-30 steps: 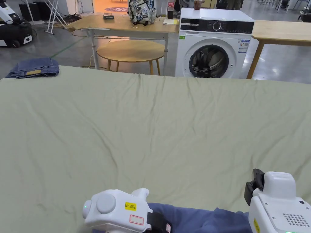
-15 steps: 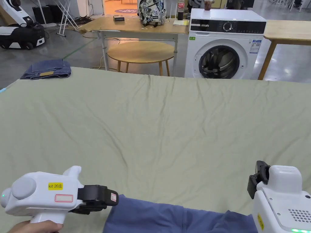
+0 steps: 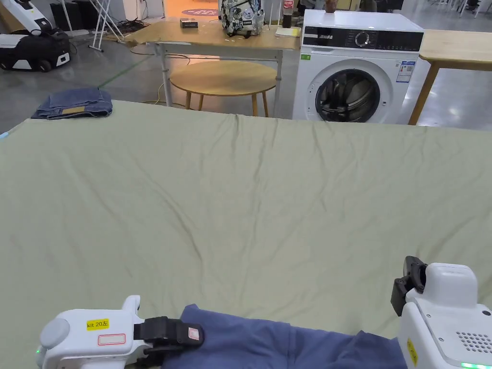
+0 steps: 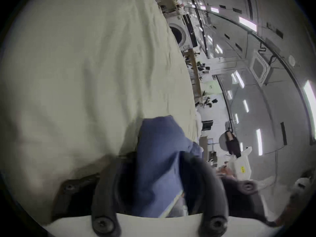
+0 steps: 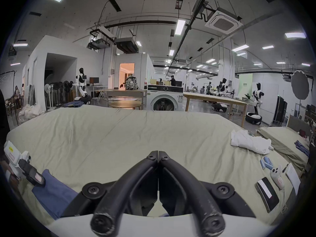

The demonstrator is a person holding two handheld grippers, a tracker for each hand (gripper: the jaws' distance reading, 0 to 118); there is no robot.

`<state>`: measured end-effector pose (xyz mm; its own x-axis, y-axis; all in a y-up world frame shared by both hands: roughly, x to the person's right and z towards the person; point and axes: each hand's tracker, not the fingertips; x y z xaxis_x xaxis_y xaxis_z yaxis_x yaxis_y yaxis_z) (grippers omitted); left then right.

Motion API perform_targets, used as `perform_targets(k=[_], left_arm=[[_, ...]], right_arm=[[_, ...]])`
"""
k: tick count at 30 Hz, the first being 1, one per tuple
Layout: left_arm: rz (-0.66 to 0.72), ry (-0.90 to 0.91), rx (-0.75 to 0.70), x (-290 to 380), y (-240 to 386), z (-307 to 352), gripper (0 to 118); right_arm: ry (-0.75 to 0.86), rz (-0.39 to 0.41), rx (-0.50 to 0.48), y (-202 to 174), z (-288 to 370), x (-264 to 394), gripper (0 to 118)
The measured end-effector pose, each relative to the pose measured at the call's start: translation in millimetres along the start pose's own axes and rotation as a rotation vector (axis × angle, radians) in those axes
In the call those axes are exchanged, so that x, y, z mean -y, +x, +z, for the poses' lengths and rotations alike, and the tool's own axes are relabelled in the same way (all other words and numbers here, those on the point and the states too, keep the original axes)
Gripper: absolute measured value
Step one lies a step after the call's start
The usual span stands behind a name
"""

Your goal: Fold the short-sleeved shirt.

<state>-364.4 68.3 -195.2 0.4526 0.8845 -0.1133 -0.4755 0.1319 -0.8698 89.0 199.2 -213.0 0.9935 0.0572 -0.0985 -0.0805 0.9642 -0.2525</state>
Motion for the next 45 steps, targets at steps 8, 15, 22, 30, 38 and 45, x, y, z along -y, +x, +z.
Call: perform_targets(k=[8,15,22,30,38,45], left_arm=[[-0.045,0.042,-0.015,-5,0,18,1],[-0.143,0.100,-0.058,-11,39,64,1],[-0.200,0.193,-0.238,-24,64,135,1],[-0.225,0.166,-0.287,0,119,106,1],[-0.296,0.113,-0.266,6,158,65,1],[-0.314,0.002,-0.191,9,182,15,1]], right_arm=[[-0.009,-0.001,0.012,5,0,0,0],[-0.017,-0.002,0.007,4,-4,1,0],[-0.015,-0.003,-0.015,-3,-5,0,0],[-0.023,-0.038,-0.041,-7,-6,0,0],[-0.035,-0.033,-0.038,0,-5,2,0],[-0.054,-0.043,-0.016,11,-4,6,0]])
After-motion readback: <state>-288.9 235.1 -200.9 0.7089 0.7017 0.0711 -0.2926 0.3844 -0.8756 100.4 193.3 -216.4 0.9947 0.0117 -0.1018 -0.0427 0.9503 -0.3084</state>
